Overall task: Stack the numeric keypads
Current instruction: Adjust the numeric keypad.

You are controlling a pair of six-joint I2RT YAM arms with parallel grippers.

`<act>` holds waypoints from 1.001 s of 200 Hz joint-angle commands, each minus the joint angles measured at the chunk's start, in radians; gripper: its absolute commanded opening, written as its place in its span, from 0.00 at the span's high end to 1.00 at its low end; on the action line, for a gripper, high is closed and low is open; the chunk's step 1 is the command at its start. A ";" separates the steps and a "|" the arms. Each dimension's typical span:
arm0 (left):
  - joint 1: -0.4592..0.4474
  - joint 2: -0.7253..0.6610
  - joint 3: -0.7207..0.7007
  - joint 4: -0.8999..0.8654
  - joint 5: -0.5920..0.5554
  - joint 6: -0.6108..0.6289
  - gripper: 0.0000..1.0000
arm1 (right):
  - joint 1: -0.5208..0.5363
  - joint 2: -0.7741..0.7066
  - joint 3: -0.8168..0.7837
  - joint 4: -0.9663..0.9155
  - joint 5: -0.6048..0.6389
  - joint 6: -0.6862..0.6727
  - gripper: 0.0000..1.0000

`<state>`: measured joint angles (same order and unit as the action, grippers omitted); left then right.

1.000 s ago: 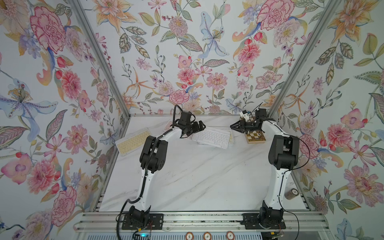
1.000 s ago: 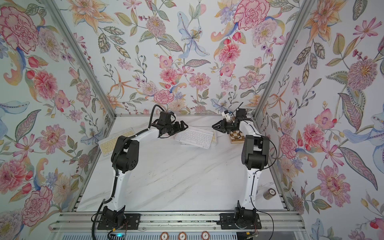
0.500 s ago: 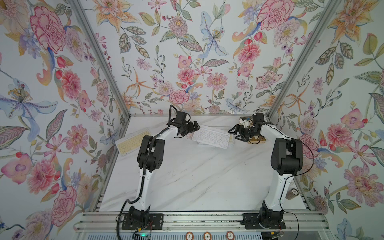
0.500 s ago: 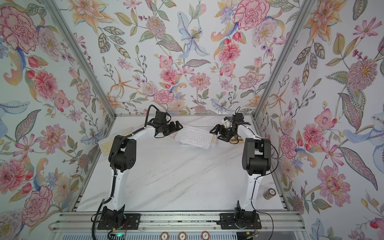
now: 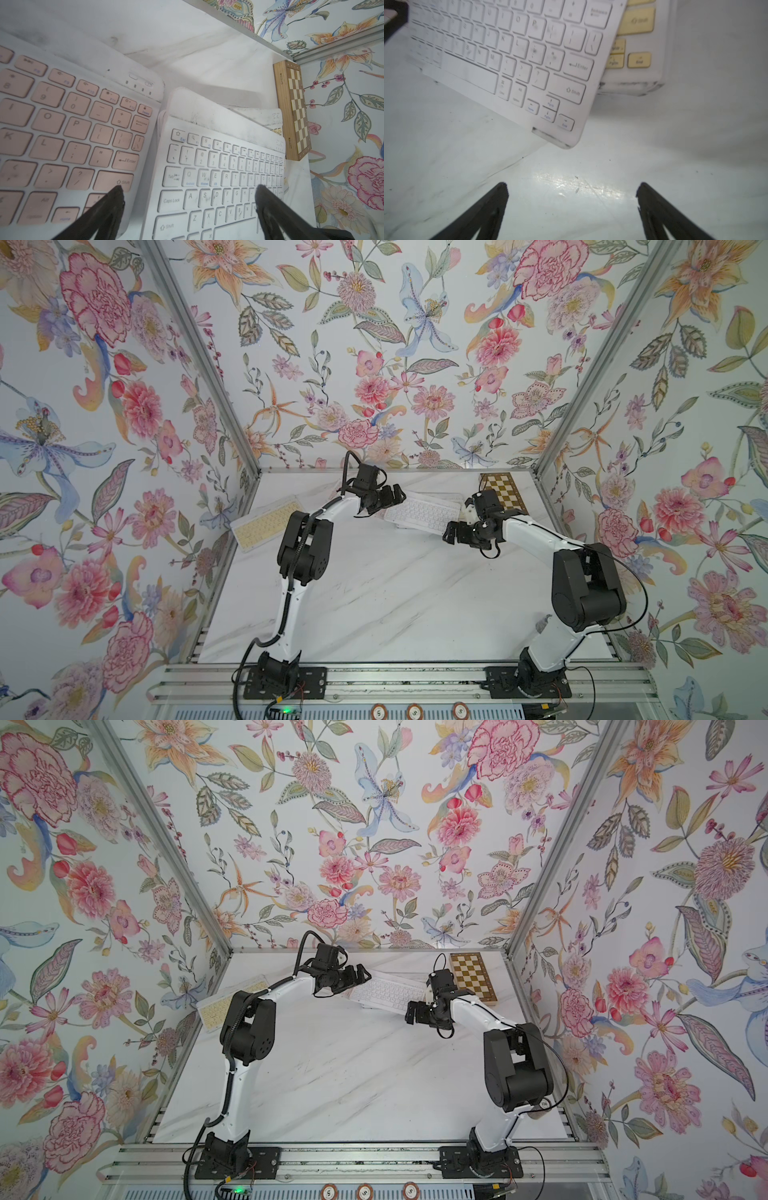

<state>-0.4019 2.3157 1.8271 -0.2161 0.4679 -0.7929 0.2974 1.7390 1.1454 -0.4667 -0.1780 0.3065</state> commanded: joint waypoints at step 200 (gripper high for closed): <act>-0.076 -0.087 -0.082 -0.015 0.018 -0.008 0.01 | -0.066 0.165 0.088 0.045 0.144 0.129 0.01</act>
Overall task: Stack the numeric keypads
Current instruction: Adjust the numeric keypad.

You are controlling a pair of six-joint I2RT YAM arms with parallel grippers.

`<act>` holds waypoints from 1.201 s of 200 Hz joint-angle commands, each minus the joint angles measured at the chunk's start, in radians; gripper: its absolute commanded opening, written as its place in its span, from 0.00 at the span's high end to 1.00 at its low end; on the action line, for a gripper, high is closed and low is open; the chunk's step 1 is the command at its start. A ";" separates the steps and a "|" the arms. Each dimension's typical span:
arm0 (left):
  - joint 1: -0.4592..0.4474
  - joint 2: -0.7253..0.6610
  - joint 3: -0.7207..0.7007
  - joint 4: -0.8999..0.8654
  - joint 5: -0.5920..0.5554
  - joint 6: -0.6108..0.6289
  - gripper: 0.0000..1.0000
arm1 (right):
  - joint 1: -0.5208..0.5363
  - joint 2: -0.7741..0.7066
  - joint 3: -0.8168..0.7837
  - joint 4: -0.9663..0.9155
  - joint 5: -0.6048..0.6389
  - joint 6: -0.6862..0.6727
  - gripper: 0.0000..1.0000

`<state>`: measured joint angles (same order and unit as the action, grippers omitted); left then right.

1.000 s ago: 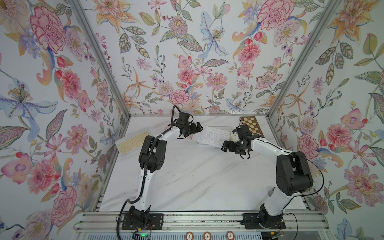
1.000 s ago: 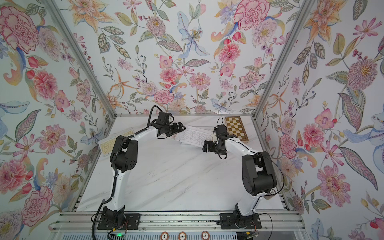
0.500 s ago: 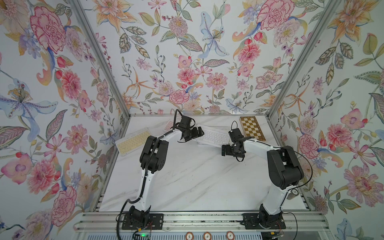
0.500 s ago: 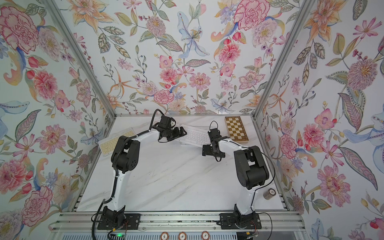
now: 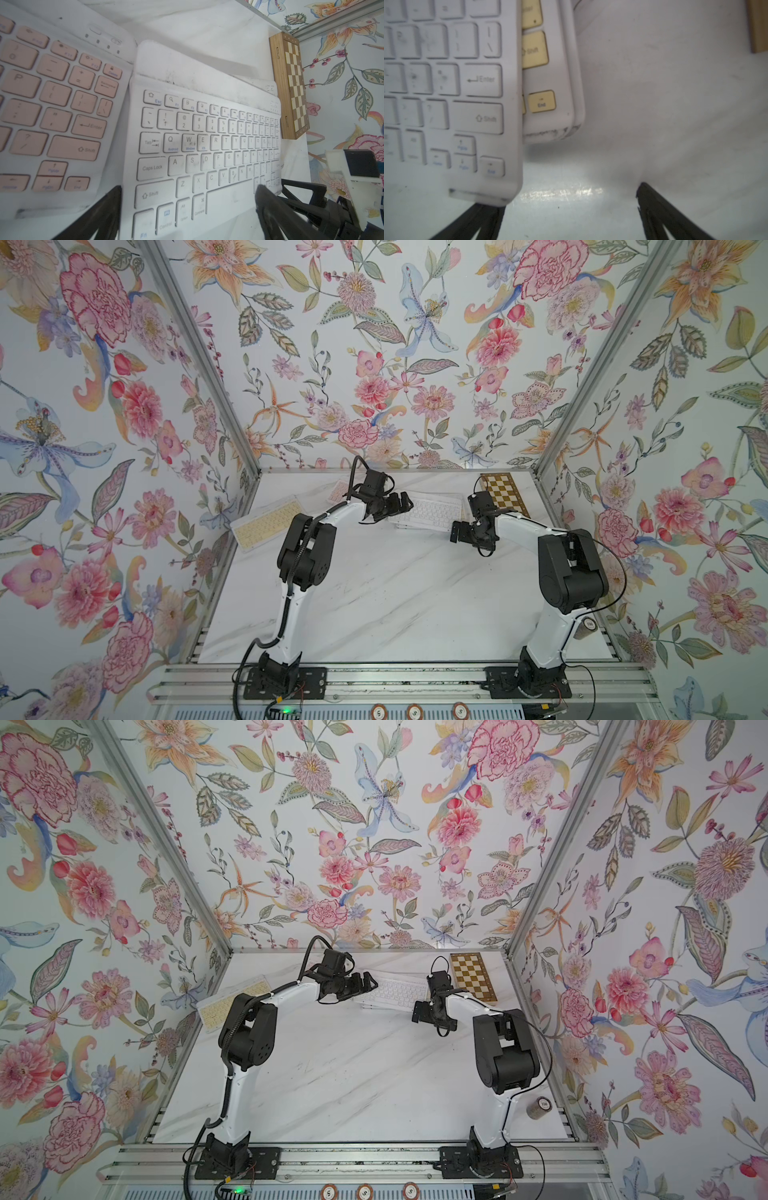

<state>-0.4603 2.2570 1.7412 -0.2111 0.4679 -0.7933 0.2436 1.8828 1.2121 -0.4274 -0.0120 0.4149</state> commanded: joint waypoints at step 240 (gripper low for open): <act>0.103 -0.142 0.123 -0.378 -0.201 0.236 0.01 | 0.071 -0.115 -0.012 0.070 -0.162 0.040 0.01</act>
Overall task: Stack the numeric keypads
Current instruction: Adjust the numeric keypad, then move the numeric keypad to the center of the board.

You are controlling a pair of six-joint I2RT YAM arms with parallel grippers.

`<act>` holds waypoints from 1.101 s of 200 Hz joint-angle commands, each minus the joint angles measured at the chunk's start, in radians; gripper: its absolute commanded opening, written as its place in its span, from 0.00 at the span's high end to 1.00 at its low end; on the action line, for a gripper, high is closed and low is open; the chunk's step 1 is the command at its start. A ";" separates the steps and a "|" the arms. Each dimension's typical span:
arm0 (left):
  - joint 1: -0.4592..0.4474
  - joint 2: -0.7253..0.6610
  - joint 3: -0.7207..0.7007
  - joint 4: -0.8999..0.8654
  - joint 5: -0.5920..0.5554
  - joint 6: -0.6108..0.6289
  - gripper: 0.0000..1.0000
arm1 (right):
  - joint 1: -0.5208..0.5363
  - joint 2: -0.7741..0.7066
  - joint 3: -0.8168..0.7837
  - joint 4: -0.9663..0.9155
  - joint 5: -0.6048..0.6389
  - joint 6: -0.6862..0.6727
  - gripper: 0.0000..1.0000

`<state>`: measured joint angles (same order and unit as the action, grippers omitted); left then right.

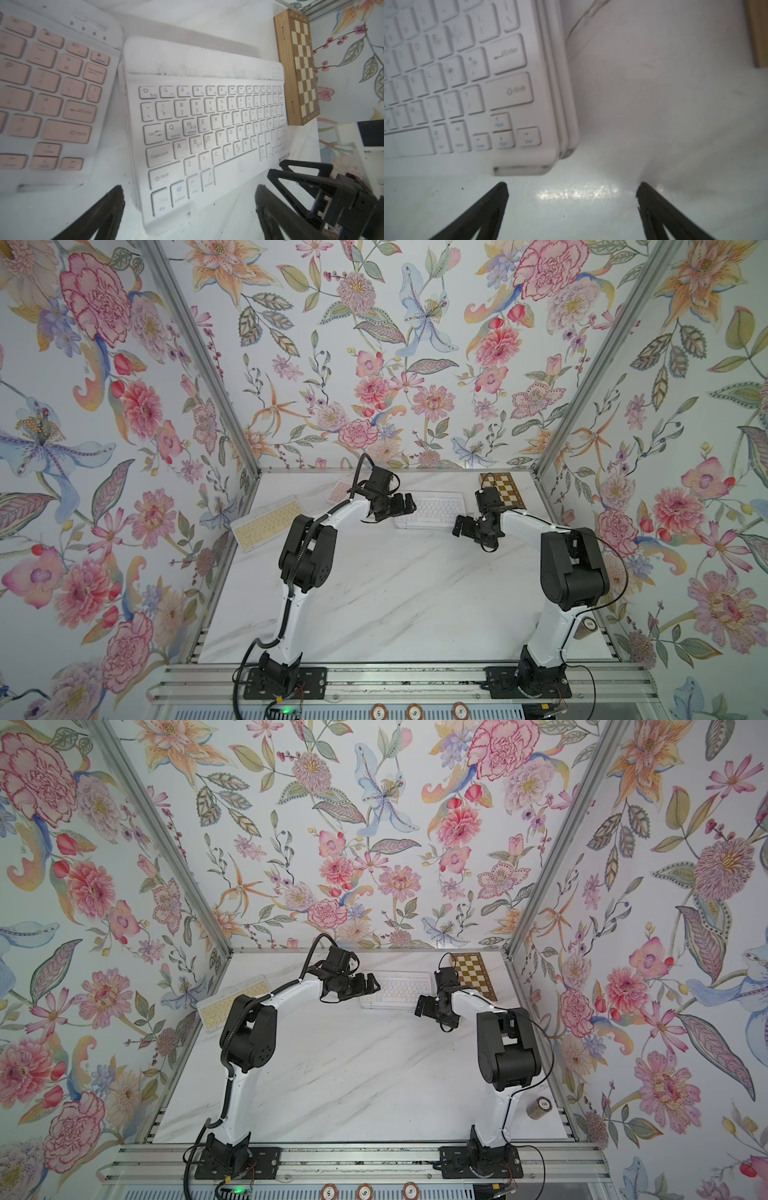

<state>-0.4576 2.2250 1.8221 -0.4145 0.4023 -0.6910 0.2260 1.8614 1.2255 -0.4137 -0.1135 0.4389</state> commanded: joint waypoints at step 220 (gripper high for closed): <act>0.521 0.110 0.011 -0.210 -0.136 0.196 0.01 | 0.383 0.002 0.164 0.312 -0.231 0.086 0.01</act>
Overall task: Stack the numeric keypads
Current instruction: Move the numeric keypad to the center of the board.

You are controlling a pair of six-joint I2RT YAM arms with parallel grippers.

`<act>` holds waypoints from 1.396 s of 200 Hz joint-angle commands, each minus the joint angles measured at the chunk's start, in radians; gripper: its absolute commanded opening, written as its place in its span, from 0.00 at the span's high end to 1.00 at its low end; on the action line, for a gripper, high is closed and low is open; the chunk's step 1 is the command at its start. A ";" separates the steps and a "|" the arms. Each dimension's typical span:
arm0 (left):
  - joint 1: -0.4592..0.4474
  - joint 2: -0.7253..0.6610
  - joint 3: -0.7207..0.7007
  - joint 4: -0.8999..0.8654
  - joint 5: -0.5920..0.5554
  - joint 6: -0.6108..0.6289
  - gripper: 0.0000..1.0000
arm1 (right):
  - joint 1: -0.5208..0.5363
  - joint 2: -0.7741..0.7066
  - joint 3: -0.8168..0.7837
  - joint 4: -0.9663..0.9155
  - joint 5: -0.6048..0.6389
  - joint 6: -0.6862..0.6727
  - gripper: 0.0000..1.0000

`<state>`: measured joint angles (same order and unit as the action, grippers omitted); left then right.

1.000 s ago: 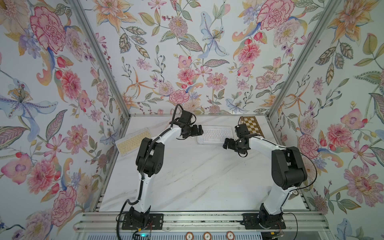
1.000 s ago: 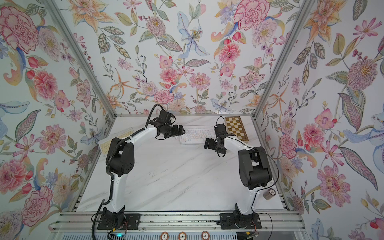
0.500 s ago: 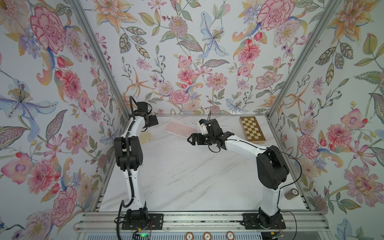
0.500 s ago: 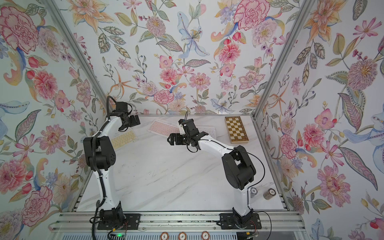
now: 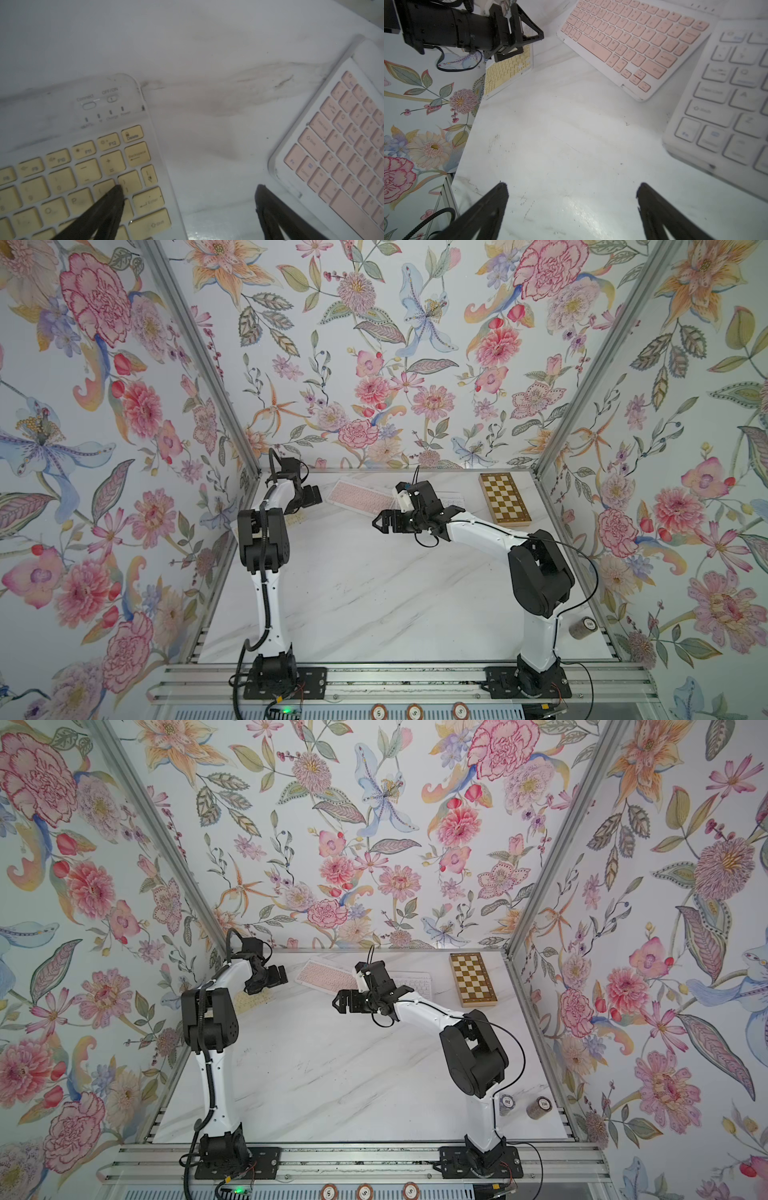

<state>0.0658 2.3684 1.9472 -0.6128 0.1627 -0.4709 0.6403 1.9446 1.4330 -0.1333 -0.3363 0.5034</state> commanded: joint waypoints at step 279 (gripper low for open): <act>-0.005 -0.297 -0.253 -0.037 0.056 0.023 0.01 | 0.045 -0.064 -0.418 0.406 -0.040 0.378 0.01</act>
<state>0.0227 1.9079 1.6928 -0.4999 0.2874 -0.5282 0.6750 1.8099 1.0306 0.1223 -0.3378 0.7486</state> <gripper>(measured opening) 0.993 0.992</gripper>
